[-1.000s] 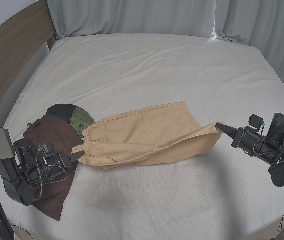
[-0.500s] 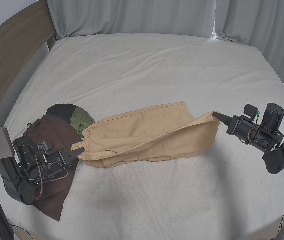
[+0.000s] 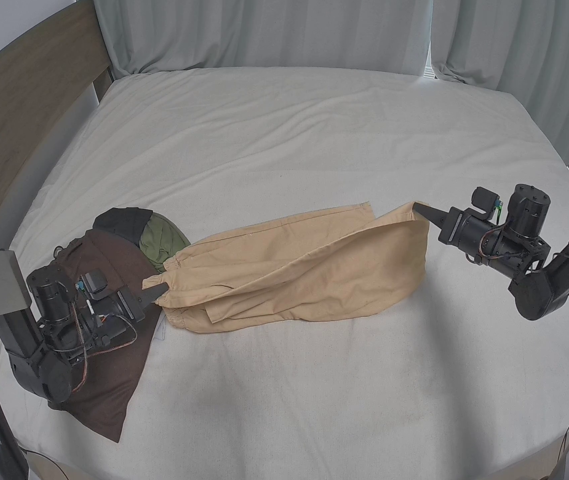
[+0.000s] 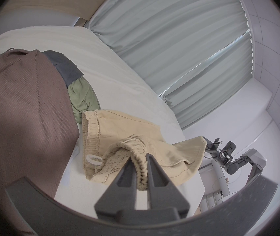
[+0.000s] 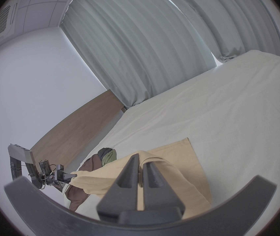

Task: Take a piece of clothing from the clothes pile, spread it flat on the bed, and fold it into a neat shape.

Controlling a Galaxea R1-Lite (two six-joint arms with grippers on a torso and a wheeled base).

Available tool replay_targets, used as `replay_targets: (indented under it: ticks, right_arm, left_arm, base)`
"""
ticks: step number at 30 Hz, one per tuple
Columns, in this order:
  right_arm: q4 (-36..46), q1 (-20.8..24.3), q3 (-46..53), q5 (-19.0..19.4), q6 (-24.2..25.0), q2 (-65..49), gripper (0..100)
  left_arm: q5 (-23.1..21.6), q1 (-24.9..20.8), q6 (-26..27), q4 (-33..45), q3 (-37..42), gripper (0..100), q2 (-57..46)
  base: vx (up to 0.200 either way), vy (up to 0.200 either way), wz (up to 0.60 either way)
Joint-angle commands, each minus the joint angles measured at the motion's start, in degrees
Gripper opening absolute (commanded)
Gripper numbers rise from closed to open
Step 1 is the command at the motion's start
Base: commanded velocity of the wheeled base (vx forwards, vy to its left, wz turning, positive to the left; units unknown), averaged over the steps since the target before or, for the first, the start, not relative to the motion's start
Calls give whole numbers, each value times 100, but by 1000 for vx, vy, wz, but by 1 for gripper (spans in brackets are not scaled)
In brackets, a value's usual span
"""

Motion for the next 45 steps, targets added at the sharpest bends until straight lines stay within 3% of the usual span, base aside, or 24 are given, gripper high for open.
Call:
replay_targets:
  ticks: [1, 9, 45]
  right_arm:
    - [45, 4, -438, 58, 7, 365, 0]
    - [53, 39, -1010, 49, 245, 699, 0]
    - [379, 48, -2680, 5, 254, 2132, 0]
  left_arm:
    - [25, -10, -109, -6, -148, 0, 40]
    - [263, -18, -179, -6, -464, 0, 242]
    - [605, 52, -267, -6, -1747, 0, 1437]
  base:
    - [0, 0, 0]
    - [0, 0, 0]
    - [0, 0, 0]
